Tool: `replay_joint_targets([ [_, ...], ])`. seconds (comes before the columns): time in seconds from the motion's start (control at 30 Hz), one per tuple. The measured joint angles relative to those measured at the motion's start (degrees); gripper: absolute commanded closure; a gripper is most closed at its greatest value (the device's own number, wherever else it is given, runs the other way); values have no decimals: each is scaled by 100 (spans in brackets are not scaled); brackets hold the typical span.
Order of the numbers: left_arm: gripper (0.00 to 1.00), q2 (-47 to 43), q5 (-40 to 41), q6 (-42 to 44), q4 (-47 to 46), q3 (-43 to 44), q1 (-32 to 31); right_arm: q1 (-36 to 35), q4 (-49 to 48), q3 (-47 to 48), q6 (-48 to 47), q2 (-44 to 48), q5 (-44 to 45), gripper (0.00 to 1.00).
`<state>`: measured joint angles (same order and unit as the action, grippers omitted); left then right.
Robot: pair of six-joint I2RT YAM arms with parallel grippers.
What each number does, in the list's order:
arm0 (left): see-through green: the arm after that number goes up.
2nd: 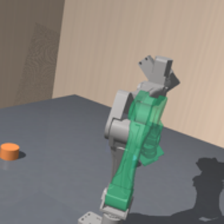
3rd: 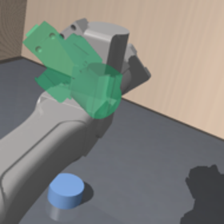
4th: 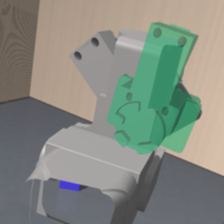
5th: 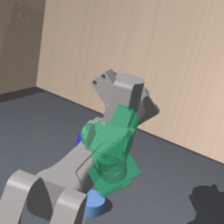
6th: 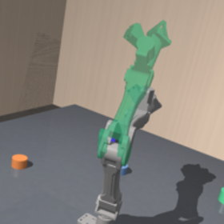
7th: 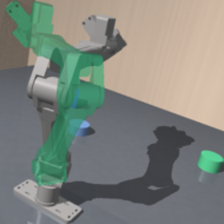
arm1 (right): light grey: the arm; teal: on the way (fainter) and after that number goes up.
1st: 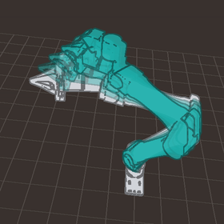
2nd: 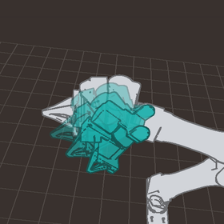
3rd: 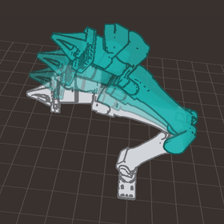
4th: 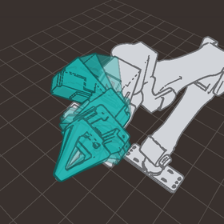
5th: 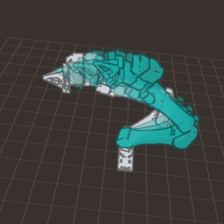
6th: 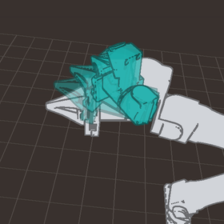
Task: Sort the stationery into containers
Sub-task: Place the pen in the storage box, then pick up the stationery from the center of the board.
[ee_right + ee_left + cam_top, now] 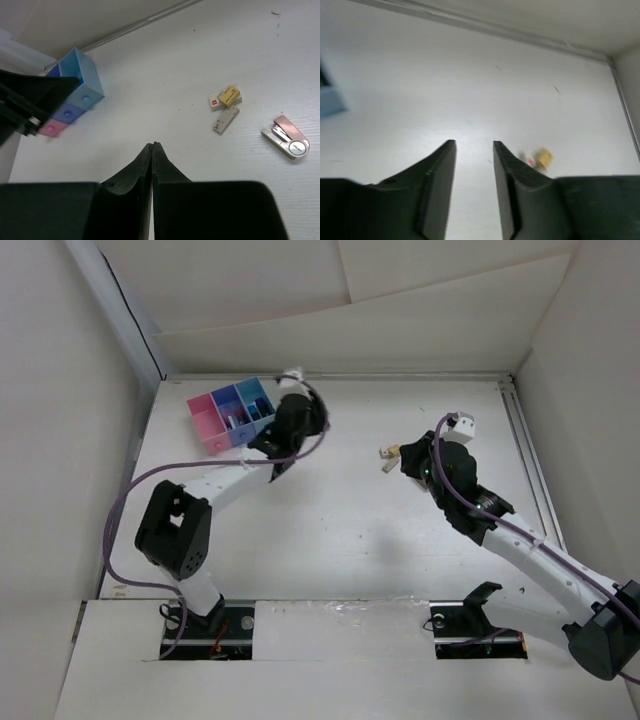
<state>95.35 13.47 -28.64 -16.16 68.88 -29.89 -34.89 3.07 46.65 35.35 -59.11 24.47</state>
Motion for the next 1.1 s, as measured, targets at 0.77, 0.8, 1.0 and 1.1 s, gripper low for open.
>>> replay_joint_targets([
  [0.77, 48, 2411, -1108, 612, -599, 450, -1912, 0, -2, -68, 24, 553, 382, 65],
  [0.8, 48, 2470, -1106, 640, -564, 568, -1912, 0, -2, -68, 24, 549, 382, 65],
  [1.0, 48, 2879, -883, 911, -256, 1196, -1919, 0, -2, -68, 24, 544, 378, 65],
  [1.1, 49, 3093, -715, 1075, -111, 1491, -1919, 0, -2, -68, 24, 544, 365, 65],
])
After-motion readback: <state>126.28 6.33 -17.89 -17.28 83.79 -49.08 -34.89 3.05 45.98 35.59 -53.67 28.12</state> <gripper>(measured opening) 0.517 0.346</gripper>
